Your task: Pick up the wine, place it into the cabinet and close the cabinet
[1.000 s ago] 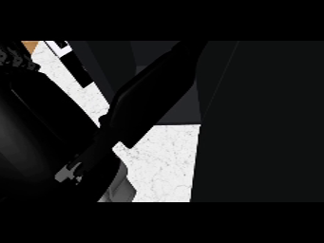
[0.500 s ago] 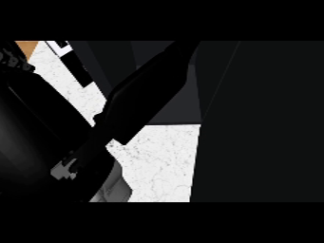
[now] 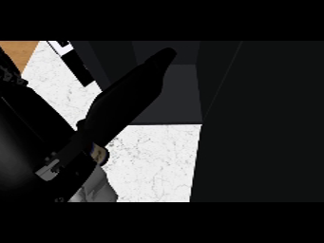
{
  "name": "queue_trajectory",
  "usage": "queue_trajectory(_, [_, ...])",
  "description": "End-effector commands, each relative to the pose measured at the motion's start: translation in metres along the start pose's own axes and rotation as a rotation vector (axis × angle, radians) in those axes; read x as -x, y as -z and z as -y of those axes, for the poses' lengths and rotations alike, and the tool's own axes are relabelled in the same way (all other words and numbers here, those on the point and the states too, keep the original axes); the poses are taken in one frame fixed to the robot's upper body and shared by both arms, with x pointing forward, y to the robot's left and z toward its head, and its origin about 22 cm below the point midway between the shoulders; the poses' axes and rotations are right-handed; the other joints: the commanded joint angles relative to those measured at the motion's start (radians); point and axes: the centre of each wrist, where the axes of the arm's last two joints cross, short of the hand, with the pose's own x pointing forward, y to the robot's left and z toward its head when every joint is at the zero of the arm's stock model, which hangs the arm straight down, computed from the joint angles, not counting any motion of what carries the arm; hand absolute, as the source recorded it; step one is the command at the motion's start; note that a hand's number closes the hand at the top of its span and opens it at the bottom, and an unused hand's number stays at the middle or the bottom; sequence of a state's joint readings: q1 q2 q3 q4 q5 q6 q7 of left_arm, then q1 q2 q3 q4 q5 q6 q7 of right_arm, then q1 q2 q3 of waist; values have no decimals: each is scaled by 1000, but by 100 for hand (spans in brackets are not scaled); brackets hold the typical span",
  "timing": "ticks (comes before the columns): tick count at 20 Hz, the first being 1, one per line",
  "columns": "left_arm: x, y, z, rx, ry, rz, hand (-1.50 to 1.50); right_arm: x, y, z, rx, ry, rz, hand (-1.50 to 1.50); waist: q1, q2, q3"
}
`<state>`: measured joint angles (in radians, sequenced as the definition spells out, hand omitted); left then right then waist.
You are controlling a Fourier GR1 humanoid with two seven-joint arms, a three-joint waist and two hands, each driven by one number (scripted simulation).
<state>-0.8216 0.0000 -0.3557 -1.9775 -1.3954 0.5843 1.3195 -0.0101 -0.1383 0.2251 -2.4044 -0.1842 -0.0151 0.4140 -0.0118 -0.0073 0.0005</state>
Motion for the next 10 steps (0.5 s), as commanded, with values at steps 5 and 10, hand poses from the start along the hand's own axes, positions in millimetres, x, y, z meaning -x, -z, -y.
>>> queue_trajectory(5, [34,-4,-12,-16,33,-236,-150,-26,-16,13,47,-56,36,-150,0,3,-1])
queue_trajectory(10, [59,-5,-14,-28,36,-288,-150,-8,-16,18,56,-54,50,-150,1,6,0])
